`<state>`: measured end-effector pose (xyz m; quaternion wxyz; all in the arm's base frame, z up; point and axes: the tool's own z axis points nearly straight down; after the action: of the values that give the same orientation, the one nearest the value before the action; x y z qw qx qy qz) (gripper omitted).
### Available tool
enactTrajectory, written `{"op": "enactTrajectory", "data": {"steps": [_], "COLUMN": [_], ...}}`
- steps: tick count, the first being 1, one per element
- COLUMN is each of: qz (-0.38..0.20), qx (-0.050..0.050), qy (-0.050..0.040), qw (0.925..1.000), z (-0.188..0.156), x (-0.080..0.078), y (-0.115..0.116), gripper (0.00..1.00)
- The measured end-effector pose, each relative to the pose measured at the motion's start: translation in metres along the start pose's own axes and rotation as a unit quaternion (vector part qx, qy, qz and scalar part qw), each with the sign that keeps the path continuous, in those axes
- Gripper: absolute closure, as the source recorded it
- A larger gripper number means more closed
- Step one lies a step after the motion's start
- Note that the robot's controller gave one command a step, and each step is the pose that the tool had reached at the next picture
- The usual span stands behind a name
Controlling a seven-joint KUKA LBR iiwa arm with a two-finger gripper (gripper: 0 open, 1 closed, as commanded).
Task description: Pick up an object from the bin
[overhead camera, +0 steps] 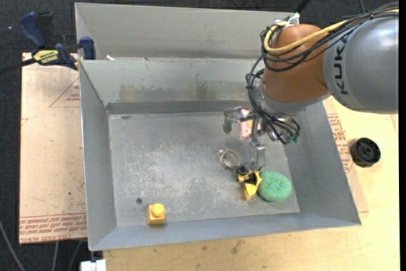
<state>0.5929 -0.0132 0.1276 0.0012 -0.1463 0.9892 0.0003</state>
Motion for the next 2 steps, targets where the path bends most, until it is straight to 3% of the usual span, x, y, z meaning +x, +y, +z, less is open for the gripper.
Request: {"op": "enactTrajectory", "data": {"steps": [1,2], "qz": [0.087,0.122], "qx": [0.000,0.000], "qy": [-0.0001,-0.0104], "qw": [0.9962,0.9924], "z": [0.036,0.050], "x": [0.040,0.063], "y": [-0.002,-0.005], "gripper": [0.00,1.00]}}
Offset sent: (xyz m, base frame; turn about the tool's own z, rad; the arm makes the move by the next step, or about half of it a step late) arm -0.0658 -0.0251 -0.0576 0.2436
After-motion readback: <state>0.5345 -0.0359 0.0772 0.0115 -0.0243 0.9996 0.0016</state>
